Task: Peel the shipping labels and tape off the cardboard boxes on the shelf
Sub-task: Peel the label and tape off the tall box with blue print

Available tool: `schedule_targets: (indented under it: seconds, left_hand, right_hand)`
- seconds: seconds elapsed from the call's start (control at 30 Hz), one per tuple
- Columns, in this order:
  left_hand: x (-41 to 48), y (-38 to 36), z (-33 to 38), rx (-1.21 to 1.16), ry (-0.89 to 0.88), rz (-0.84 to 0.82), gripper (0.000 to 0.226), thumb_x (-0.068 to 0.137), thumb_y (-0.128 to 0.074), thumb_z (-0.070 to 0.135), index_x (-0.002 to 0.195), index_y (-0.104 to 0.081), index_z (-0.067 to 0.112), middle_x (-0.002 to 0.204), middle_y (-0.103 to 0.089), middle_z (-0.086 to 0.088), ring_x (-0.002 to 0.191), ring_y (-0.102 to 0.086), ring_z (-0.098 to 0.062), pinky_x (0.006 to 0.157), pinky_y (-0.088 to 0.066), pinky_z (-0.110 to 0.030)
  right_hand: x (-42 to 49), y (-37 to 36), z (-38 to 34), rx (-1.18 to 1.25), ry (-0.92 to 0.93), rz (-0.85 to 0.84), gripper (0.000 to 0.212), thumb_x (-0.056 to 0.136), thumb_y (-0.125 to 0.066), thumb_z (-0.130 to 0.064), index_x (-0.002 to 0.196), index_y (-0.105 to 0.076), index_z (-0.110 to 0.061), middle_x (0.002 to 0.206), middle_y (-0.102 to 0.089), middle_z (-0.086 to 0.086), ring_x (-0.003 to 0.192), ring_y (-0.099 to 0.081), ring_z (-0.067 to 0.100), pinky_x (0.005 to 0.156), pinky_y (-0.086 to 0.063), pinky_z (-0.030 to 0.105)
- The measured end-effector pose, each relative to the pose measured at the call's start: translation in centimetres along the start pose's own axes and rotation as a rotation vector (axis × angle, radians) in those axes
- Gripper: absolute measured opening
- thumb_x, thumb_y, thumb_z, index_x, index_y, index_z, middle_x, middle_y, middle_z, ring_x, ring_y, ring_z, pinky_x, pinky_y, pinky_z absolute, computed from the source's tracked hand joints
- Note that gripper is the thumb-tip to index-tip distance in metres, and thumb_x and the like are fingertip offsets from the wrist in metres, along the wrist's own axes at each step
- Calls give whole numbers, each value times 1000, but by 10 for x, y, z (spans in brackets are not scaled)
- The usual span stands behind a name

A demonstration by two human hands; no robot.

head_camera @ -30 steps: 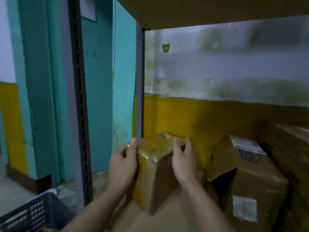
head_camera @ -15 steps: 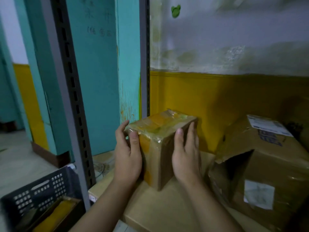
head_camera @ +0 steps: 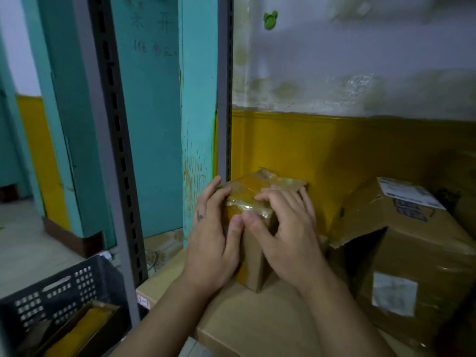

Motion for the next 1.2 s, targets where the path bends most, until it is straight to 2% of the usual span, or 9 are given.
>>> schedule_targets:
  seconds: [0.1, 0.27, 0.43, 0.53, 0.63, 0.73, 0.83, 0.93, 1.2]
  left_hand:
    - [1, 1, 0, -14, 11, 10, 53, 100, -34, 54, 140, -39, 20, 154, -30, 4, 142, -30, -6, 113, -24, -15]
    - [0, 4, -8, -84, 62, 20, 47, 97, -41, 47, 140, -45, 30, 149, -33, 2, 134, -31, 9, 104, -26, -3]
    - [-1, 1, -14, -161, 119, -25, 63, 90, -47, 60, 148, -27, 43, 150, -30, 5, 139, -31, -1, 113, -38, -35]
    - [-1, -10, -9, -179, 89, -280, 101, 69, -53, 85, 151, -4, 53, 162, -1, 7, 148, 0, 3, 119, -12, -20]
    - [-3, -18, -9, -17, 53, -424, 123, 56, -64, 86, 146, 16, 59, 157, 32, 12, 143, 28, 0, 114, 2, -24]
    - [-4, -19, -9, 4, 85, -378, 117, 63, -69, 73, 145, 14, 61, 158, 26, 13, 143, 18, 2, 116, -11, -31]
    - [-3, -11, -18, -128, 260, -249, 109, 63, -63, 75, 146, 7, 62, 161, 12, 12, 145, 15, 2, 116, -11, -33]
    - [0, 2, -31, -197, 471, -74, 107, 63, -66, 75, 150, -5, 56, 162, 1, 11, 142, -1, 3, 113, -11, -33]
    - [-7, 4, -51, -459, 805, 95, 97, 65, -52, 87, 149, -28, 45, 150, -42, 3, 133, -45, -22, 111, -37, -52]
  right_hand:
    - [2, -1, 1, -24, -19, 44, 46, 91, -37, -66, 95, -58, -25, 95, -58, -13, 101, -49, 6, 106, -32, 46]
    - [6, -2, -1, -112, -26, 144, 46, 91, -37, -63, 84, -57, -22, 83, -56, -9, 89, -52, 13, 103, -34, 55]
    - [11, -4, 3, -59, -50, 213, 47, 90, -40, -61, 83, -59, -19, 82, -57, -8, 88, -45, 8, 97, -38, 55]
    - [16, -5, 7, -22, -99, 277, 49, 88, -44, -63, 81, -59, -17, 82, -59, -5, 90, -48, 9, 102, -35, 54]
    - [18, -5, 10, 30, -152, 237, 64, 86, -34, -76, 85, -61, -18, 89, -60, -6, 99, -49, 7, 116, -20, 47]
    - [15, -8, 12, 116, -173, 164, 71, 90, -16, -74, 111, -62, -25, 123, -57, -3, 124, -40, 6, 117, -16, 51]
    - [5, -11, 18, 195, -315, 128, 63, 92, -13, -69, 146, -34, -41, 162, -9, -6, 148, -8, 14, 119, -16, 51]
    - [-8, -17, 26, 236, -516, 5, 64, 93, -29, -61, 152, -11, -43, 162, 9, -10, 149, -4, 16, 117, -21, 41]
    - [-23, -30, 43, 370, -808, -61, 88, 90, -52, -56, 155, 4, -34, 163, -3, -1, 146, -19, 28, 110, -31, 41]
Point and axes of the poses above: each hand's wrist, its own x-axis towards the middle knuckle, its own y-axis out of the back of the hand, z = x × y, the point moved 5 cm from there along x, towards the middle knuckle
